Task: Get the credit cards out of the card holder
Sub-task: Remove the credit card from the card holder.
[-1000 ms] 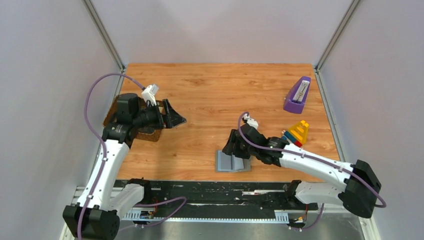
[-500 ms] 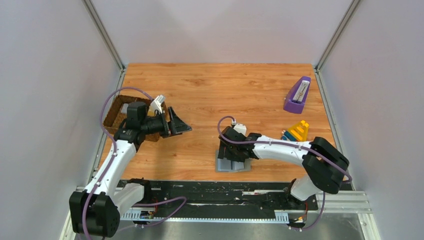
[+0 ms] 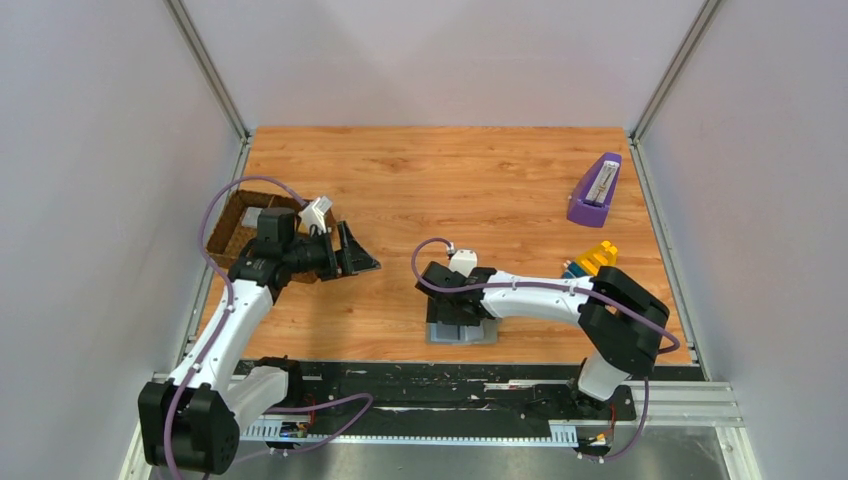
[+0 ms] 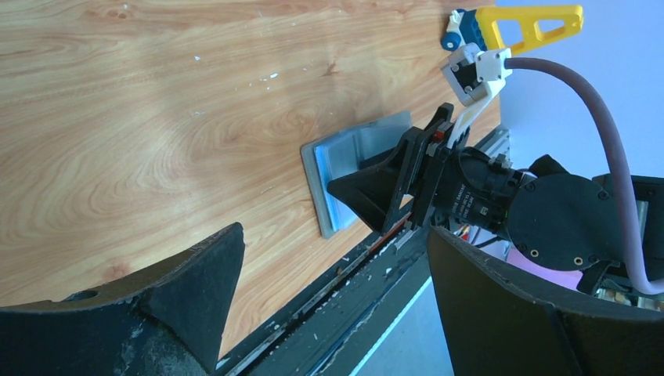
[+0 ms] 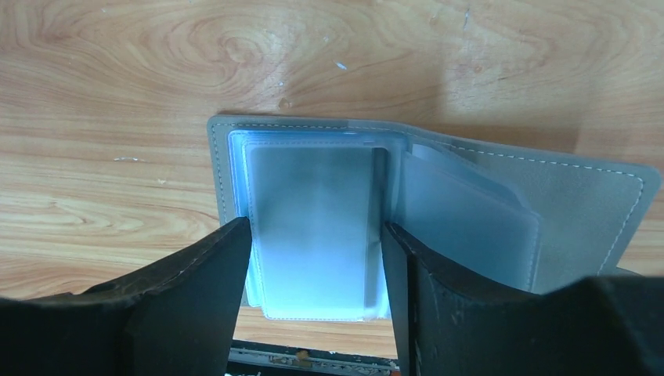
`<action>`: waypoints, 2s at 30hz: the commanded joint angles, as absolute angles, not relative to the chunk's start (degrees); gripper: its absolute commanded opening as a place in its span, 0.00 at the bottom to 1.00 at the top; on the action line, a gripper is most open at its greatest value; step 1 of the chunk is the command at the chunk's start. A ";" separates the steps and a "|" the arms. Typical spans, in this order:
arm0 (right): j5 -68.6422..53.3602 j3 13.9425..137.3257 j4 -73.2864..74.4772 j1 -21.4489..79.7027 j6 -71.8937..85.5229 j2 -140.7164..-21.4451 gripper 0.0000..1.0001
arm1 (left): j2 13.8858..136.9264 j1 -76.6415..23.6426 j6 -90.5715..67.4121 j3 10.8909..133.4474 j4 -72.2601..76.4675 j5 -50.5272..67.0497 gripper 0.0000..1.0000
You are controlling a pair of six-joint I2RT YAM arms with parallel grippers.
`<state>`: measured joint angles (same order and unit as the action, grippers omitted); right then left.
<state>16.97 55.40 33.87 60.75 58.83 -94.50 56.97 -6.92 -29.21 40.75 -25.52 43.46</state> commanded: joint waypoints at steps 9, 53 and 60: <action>19.17 53.25 31.31 61.90 60.71 -92.85 0.53 | 59.39 -12.31 -27.85 42.08 -25.56 39.43 0.90; 8.56 31.17 8.66 54.41 54.73 -66.56 0.32 | 84.63 -36.12 -40.12 41.04 -1.32 35.90 0.52; 10.43 37.48 14.96 54.69 56.19 -73.30 0.41 | 81.76 -36.14 -37.78 40.67 -6.42 30.16 0.52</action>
<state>8.64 32.27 11.27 54.65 55.42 -69.71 85.41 -35.90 -39.88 40.03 -4.19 34.63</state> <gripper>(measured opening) 0.415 0.520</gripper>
